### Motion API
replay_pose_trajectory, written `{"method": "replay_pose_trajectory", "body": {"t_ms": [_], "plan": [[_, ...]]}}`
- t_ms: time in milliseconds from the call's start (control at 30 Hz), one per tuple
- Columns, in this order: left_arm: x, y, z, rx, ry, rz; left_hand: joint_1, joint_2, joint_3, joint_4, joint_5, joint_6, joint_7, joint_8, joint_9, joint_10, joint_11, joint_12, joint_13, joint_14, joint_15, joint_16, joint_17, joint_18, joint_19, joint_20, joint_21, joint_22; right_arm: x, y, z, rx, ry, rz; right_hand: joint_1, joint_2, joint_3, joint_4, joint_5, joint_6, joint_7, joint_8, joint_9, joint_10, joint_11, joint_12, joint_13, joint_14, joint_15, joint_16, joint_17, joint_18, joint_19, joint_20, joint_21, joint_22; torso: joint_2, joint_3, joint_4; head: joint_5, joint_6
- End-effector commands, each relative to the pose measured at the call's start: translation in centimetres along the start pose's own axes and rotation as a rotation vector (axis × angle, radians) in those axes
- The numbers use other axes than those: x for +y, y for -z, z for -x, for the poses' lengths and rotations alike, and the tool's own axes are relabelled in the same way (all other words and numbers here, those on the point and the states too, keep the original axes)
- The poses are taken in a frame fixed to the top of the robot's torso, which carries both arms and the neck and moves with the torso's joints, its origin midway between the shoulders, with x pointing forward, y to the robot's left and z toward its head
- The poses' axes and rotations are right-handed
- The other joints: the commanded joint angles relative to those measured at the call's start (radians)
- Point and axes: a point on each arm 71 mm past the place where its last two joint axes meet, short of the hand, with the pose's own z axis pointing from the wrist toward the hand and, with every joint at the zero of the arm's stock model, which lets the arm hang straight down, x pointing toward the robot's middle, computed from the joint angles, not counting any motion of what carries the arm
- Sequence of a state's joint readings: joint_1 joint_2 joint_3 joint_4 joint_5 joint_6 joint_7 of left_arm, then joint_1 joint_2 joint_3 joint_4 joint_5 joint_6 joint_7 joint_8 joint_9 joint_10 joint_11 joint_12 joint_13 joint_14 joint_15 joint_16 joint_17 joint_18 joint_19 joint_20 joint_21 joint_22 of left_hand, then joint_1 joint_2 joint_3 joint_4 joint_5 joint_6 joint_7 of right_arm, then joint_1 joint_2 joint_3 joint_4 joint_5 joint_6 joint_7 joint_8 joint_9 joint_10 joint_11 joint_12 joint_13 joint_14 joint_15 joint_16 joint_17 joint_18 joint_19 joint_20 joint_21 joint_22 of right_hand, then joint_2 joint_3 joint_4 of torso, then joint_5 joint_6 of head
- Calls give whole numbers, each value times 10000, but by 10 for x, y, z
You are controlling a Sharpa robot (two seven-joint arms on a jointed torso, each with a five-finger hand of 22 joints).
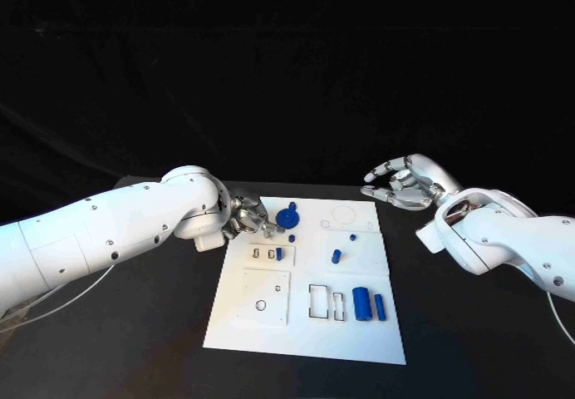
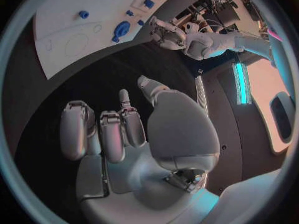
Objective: Assemble the parts on the task board
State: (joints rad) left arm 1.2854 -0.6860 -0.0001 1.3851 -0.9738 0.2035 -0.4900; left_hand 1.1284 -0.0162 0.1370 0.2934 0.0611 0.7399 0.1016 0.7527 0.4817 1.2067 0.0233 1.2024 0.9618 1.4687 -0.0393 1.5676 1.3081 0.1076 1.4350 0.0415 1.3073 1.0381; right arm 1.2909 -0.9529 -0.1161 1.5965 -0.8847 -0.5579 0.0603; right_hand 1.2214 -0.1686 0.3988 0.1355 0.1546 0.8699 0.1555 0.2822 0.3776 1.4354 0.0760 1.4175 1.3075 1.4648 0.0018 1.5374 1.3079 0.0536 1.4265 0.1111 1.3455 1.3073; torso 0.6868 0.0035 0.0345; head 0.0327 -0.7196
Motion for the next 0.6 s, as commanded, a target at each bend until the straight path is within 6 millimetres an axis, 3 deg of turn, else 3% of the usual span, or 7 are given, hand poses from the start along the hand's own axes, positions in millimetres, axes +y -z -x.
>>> {"method": "replay_pose_trajectory", "body": {"t_ms": [33,433,600], "plan": [[0,-3,-1,264,-955,521,-124,-9,-106,17,-58,-46,-4,76,19,78,4,72,29,1021,-63,32,2627,-138,49,-2,37,20,-1,0,-1,150,56,-93,50,-74,-47,-2,44,31,2,50,18,-27,-38,-52,942,783,-14,-56,1426,84,-33,-46,-52,672,4,-12,3,14,-30],[-11,-16,-9,799,-1348,646,-222,51,-182,14,-49,6,-32,168,68,116,-16,131,88,1021,-76,32,2627,-150,73,-10,64,83,-2,-1,-1,132,99,-164,37,-90,-79,27,130,13,1,57,33,-57,-40,-90,903,764,-18,-84,1347,110,-94,-51,-156,591,29,-41,-7,7,-67],[-16,-20,-12,933,-1375,628,-243,89,-193,13,-44,25,-42,203,89,109,-24,134,83,1021,-82,32,2627,-158,87,-13,88,133,-2,-2,-1,146,96,-161,32,-91,-87,37,149,10,0,59,37,-66,-41,-101,892,757,-18,-96,1316,115,-107,-52,-178,575,32,-26,-24,1,-87]]}}
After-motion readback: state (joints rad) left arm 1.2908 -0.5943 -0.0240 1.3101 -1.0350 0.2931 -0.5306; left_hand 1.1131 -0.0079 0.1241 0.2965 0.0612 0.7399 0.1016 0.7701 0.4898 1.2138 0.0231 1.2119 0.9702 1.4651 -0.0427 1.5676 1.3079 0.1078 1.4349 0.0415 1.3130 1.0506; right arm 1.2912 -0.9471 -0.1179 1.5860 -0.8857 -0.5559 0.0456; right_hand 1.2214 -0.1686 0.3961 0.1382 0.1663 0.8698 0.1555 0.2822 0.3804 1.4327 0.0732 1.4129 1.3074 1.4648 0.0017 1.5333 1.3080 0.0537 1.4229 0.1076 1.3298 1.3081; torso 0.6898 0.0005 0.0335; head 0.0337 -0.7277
